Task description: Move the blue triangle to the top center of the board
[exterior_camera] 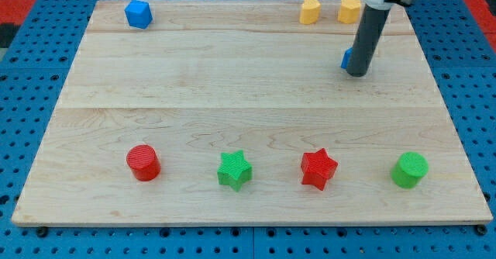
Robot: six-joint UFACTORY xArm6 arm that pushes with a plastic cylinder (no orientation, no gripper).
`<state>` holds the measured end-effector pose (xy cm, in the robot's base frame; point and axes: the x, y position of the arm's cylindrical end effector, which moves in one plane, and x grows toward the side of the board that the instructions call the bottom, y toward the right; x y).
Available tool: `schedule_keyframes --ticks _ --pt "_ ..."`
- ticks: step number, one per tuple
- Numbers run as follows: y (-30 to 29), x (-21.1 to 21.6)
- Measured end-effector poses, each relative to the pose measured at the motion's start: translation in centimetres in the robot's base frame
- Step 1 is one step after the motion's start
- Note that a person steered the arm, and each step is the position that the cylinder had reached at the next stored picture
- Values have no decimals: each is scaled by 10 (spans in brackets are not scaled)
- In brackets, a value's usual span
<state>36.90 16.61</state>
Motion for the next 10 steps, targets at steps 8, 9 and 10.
schedule_keyframes --ticks 8,9,10 --pt "-120 -95" --pt "-116 -80" --pt "-149 -91"
